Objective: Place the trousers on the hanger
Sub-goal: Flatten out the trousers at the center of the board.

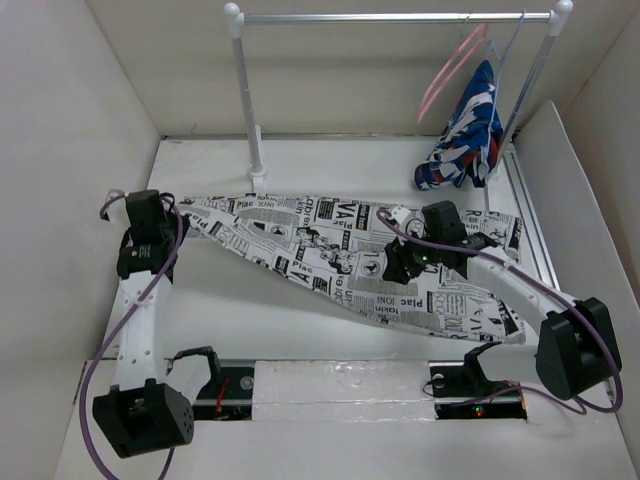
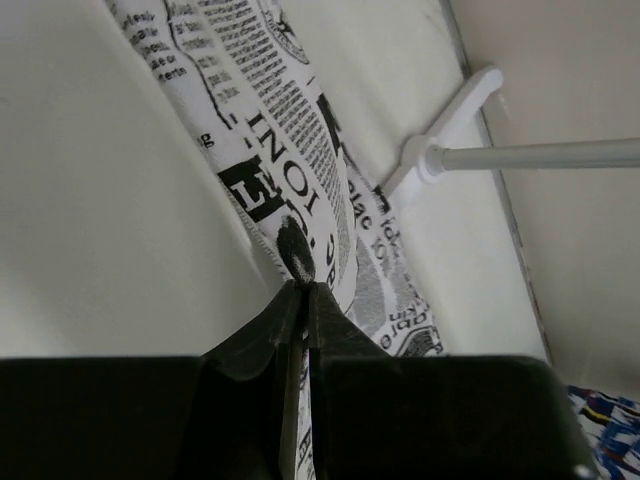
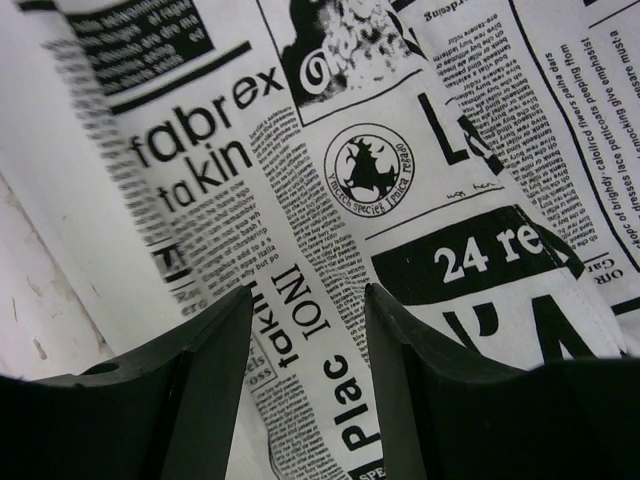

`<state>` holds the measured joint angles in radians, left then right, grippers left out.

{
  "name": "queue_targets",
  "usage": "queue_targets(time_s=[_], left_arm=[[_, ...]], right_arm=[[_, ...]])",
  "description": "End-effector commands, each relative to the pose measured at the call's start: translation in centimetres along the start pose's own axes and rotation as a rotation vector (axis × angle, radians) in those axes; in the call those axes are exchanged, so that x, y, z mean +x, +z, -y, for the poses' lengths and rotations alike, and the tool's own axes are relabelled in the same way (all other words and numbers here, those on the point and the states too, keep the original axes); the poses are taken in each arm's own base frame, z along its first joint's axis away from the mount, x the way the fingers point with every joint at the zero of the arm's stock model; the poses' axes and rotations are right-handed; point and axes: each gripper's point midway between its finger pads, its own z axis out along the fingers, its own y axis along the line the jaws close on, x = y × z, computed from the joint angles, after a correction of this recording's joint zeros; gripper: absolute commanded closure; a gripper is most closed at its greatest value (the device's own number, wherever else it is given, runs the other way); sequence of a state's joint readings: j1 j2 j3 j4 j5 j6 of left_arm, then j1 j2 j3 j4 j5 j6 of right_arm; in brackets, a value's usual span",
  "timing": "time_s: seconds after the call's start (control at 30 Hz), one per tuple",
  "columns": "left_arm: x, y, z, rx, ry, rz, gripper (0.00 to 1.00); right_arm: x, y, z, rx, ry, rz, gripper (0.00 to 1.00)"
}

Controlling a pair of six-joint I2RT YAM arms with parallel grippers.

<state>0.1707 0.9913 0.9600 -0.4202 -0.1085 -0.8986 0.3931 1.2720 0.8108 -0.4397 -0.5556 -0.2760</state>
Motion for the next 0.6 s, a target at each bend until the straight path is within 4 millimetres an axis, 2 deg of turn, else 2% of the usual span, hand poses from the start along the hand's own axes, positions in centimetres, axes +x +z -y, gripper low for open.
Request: queue_targets(time_s=[0.0,0.07,0.1,0.17,0.33,0.37,0.4,0.47,0.5,0.57], left_arm=[[3.3,1.7,-7.3,-0.185,-0.012,-0.057,1.0],[3.9,1.8,-9.5,-0.24,-0.034,-0.03,1.0],[5.1,2.1,-11.4,-0.284,-0.035,-0.042,1.0],[5.9,2.4,-13.5,-0.344,-0.06,-0.024,1.0],[6.5,2.3,-17.1,-0.494,-0.05,-0.008,0.99],[6.5,2.2,-17.9,-0.539,-0.051,-0.001,0.91],[6.3,2.1,-18.1,-0.56,-0.046,0.007,0.72],[5.7,1.5,-19.0,-0.622,-0.025,0.033,0.55],[5.0,1.4,-18.4,-0.613,-0.024,0.048,0.38],[4.4,0.9,-17.6,-0.583,-0.014,0.06,0.24]], right_arm=[[-3.3,-0.3,-0.2,-0.018,-0.079,0.088,0.46],[-3.0,-0.2,-0.2,-0.021,-0.077,0.083,0.46],[-2.9,-0.3,-0.3,-0.022,-0.077,0.081,0.46],[-2.5,-0.4,-0.1,-0.018,-0.069,0.076,0.46],[-2.2,-0.7,-0.1,-0.017,-0.061,0.07,0.46],[-2.2,-0.7,-0.1,-0.015,-0.062,0.07,0.45],[-2.1,-0.8,-0.1,-0.013,-0.061,0.068,0.45],[-2.0,-0.7,-0.1,-0.013,-0.058,0.065,0.45],[-2.1,-0.7,-0.1,-0.015,-0.059,0.066,0.45],[-2.3,-0.7,-0.1,-0.019,-0.06,0.067,0.45]])
